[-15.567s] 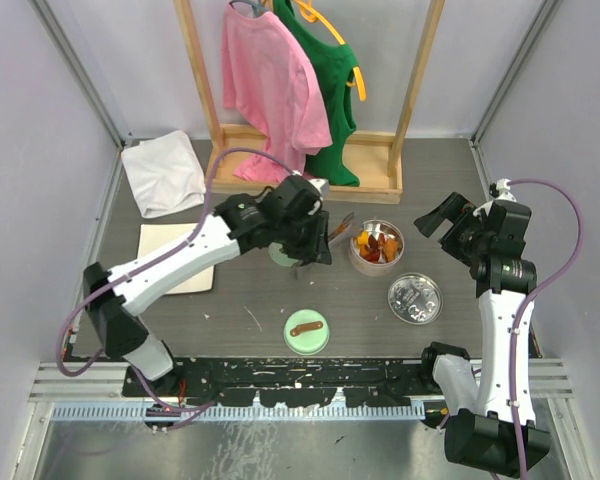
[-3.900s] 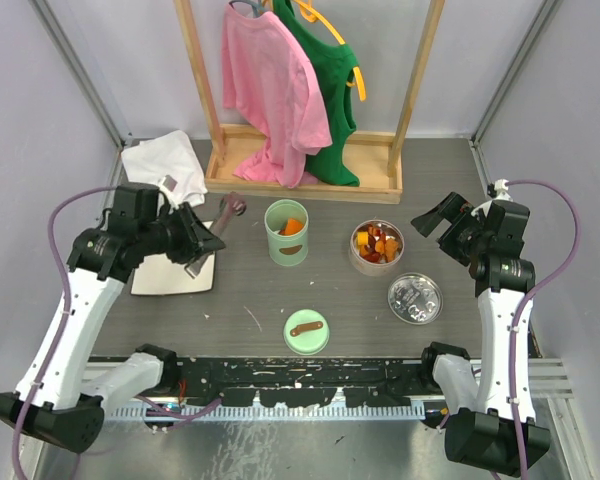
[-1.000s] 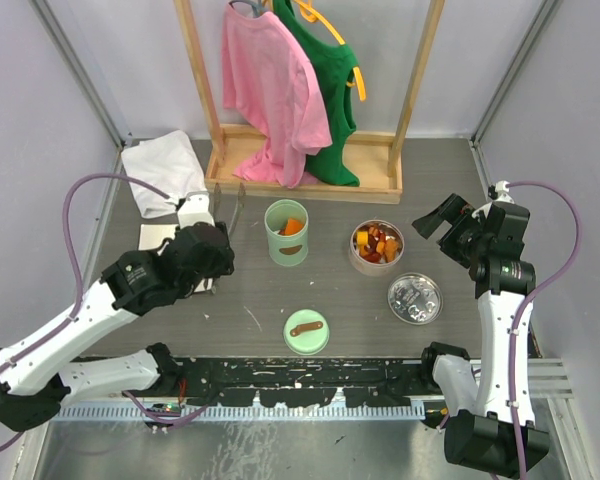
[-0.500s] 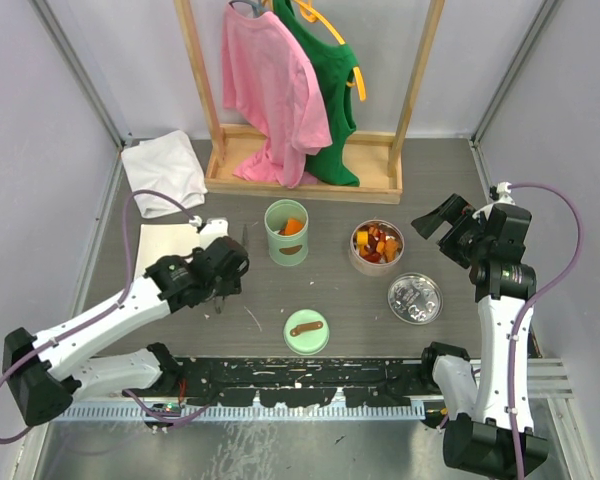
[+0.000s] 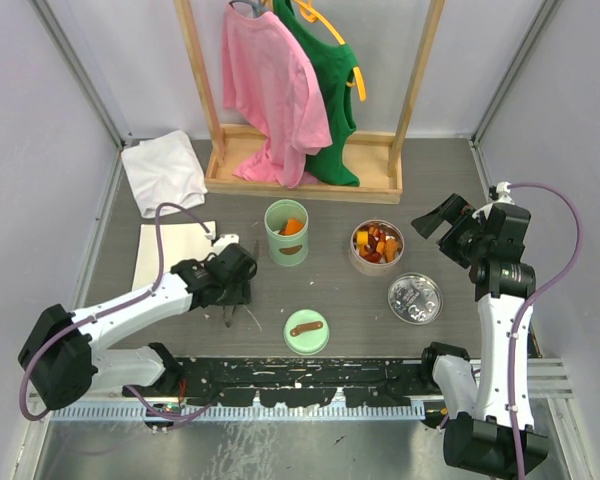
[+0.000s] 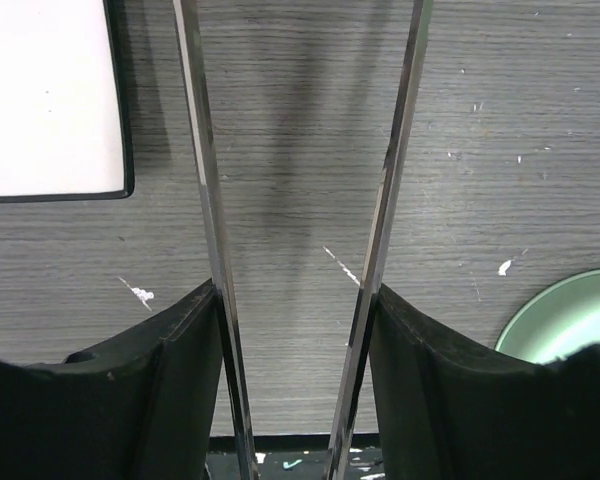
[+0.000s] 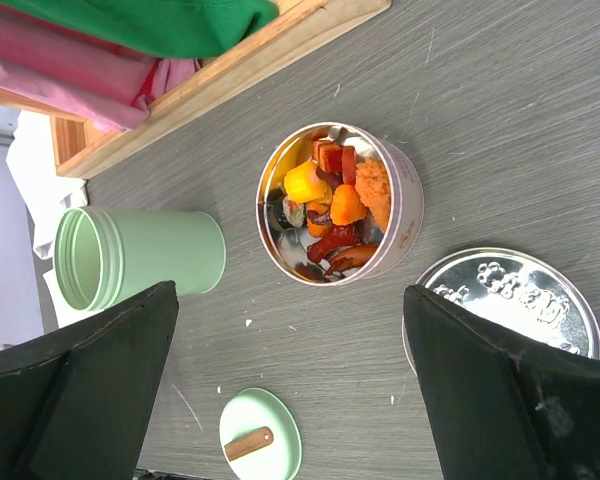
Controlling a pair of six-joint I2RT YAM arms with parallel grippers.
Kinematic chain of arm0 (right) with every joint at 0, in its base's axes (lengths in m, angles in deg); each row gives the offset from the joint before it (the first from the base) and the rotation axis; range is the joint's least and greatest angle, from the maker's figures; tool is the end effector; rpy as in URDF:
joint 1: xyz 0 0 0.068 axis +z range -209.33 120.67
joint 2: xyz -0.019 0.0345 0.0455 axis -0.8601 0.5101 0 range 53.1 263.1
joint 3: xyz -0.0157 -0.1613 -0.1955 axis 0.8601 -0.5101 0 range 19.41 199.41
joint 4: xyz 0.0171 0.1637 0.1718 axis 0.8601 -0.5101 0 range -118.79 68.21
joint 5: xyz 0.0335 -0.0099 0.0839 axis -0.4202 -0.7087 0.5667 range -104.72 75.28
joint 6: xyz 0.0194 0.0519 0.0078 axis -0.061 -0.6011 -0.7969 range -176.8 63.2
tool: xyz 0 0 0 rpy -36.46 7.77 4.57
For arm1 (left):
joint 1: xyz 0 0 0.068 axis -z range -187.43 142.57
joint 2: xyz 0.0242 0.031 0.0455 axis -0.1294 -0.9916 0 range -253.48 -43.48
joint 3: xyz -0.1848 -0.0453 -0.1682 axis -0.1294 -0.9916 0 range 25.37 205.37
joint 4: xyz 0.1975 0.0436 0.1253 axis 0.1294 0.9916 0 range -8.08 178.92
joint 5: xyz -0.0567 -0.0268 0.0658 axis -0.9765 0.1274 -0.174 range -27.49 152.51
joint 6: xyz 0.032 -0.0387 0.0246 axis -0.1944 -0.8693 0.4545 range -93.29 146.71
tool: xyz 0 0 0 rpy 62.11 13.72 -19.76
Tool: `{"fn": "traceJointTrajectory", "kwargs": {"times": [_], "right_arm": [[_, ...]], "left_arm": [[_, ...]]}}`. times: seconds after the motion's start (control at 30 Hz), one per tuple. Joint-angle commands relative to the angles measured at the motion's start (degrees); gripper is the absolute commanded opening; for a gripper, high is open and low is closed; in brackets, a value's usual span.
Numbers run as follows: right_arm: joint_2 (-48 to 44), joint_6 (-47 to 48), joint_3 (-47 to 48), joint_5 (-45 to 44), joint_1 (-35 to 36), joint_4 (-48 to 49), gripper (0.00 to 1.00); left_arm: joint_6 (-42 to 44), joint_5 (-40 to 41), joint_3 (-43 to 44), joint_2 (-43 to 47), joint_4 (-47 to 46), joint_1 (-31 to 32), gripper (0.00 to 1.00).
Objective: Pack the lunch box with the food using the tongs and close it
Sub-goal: Place the clamp at the center of the board.
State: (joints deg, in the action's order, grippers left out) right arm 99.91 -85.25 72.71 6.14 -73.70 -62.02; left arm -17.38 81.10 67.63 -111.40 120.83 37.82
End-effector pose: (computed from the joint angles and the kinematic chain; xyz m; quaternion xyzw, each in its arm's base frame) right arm 0.1542 -0.0252 0.3150 0.2372 0.8386 0.2153 0.4406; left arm 0.1492 -0.1332 0.1991 -0.0257 0.9630 -0.0407 0.2652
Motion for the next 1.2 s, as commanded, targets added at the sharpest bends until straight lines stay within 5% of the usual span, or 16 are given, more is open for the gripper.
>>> {"fn": "traceJointTrajectory", "kwargs": {"times": [0.0, 0.8, 1.17], "right_arm": [[-0.02, -0.69, -0.40, 0.50, -0.20, 3.82, 1.00], [3.69, -4.51, -5.35, 13.42, -0.18, 10.11, 1.00], [2.91, 1.22, -4.27, 20.15, 0.35, 11.20, 1.00]], "left_arm": [[0.06, 0.63, -0.52, -0.77, -4.15, -0.30, 0.58], [0.00, 0.12, -3.06, -9.15, -8.84, -0.96, 0.77], [0.70, -1.49, -1.28, 7.36, -1.25, -1.19, 0.91]]}}
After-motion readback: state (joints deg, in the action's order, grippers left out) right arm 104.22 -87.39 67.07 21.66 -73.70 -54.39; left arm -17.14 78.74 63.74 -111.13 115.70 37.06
